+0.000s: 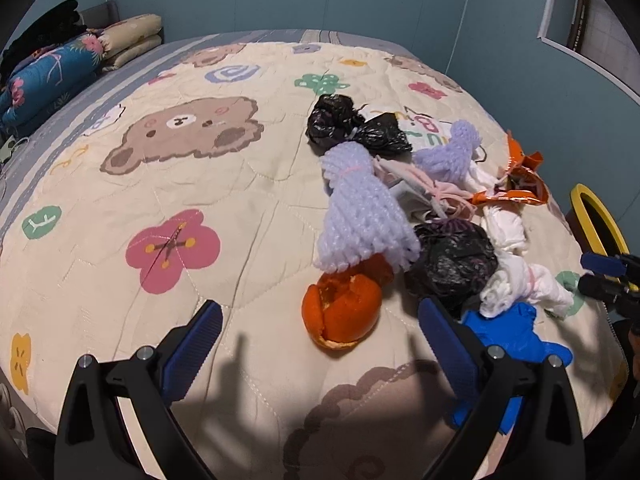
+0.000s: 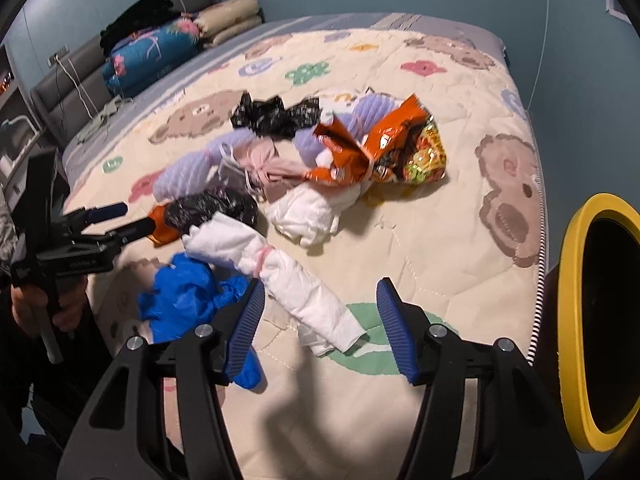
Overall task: Collect trash
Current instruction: 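Grasp the orange peel with the left tool while the right tool grasps the white tissue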
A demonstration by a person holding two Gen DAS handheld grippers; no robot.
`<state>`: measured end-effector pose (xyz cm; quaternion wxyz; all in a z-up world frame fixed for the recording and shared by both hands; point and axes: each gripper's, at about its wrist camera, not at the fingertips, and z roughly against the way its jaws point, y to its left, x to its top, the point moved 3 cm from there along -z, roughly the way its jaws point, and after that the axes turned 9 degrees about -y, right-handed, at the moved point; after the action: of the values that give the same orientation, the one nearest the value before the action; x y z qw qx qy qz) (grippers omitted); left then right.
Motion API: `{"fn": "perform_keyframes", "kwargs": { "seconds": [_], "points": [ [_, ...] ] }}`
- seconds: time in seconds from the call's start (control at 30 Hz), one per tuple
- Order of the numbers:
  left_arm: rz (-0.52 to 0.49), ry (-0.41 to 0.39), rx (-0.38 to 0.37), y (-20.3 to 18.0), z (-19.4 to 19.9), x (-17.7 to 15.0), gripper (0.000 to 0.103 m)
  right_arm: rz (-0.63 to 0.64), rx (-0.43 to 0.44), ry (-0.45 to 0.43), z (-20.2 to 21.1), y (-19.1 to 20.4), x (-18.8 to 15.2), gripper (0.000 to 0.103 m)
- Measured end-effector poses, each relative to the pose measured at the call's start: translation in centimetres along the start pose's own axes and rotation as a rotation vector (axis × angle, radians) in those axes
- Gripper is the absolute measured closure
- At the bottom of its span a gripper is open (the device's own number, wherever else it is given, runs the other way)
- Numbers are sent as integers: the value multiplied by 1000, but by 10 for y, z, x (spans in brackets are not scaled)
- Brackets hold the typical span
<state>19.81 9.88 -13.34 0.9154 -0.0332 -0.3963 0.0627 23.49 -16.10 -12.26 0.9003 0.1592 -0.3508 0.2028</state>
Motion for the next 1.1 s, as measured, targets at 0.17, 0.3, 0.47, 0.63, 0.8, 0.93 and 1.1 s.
{"fn": "perform_keyframes", "kwargs": {
  "seconds": [0.17,0.3,0.47,0.63,0.8,0.93,1.1],
  "points": [
    [32,25,7,7,-11,-2,8,27,-7,43,-16,4,-6,52],
    [42,43,10,9,-19,-2,8,79,-26,75,-29,11,-10,54],
    [19,64,-3,2,-28,-2,8,131,-38,111,-44,19,-11,55],
    [-6,88,-3,-3,-38,-2,11,163,-54,130,-58,22,-7,61],
    [-38,95,6,-9,-43,-3,33,183,-55,136,-65,26,-8,66],
    [-48,92,-12,-11,-40,-2,60,182,-51,124,-63,29,-9,78],
    [-60,80,-18,-15,-31,-1,69,159,-38,62,-48,30,-3,83]
  ]
}}
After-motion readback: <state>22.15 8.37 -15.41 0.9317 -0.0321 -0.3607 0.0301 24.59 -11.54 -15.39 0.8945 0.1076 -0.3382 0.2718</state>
